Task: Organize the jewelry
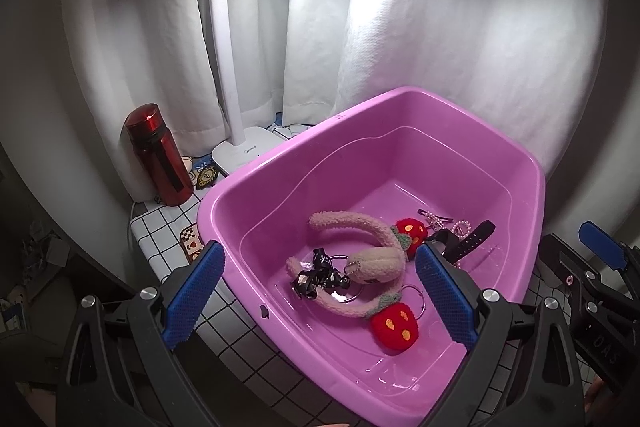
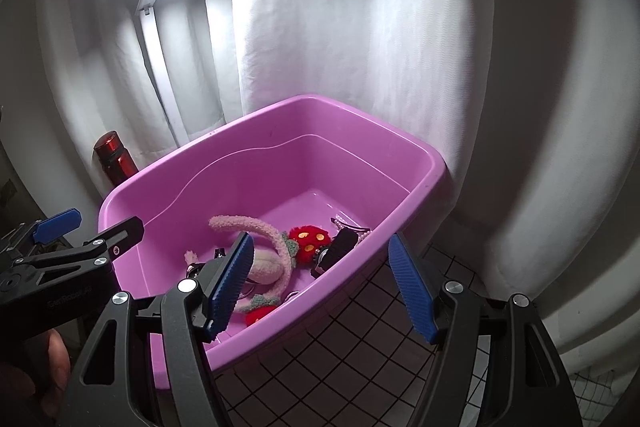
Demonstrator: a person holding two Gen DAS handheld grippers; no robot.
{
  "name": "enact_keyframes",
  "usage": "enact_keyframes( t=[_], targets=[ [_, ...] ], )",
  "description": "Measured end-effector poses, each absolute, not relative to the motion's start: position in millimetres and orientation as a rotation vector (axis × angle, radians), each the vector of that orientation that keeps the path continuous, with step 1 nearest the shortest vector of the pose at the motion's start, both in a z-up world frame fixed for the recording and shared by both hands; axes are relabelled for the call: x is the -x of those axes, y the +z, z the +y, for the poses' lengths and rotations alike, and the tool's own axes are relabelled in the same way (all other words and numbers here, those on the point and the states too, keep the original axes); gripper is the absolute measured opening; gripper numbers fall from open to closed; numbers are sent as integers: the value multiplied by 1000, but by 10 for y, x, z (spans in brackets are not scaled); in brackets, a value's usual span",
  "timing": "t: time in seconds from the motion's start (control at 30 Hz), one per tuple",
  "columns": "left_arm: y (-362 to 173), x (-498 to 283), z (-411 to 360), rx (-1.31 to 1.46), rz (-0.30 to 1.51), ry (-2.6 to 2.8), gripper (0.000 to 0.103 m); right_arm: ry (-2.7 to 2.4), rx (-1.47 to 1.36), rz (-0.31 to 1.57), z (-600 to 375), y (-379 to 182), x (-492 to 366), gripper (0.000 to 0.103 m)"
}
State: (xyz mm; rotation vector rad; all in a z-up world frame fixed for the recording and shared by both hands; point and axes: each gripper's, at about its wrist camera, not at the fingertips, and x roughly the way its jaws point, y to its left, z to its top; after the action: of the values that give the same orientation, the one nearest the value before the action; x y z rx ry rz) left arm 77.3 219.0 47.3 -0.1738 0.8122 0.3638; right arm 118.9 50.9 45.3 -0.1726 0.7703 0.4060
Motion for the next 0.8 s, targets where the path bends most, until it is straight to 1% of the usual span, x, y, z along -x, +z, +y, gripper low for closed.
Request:
enact_keyframes(
  t=[0.8],
  targets=[
    [452,-770,2206,190,819,365,94,408,181,777,527,415,-1176,67]
  ],
)
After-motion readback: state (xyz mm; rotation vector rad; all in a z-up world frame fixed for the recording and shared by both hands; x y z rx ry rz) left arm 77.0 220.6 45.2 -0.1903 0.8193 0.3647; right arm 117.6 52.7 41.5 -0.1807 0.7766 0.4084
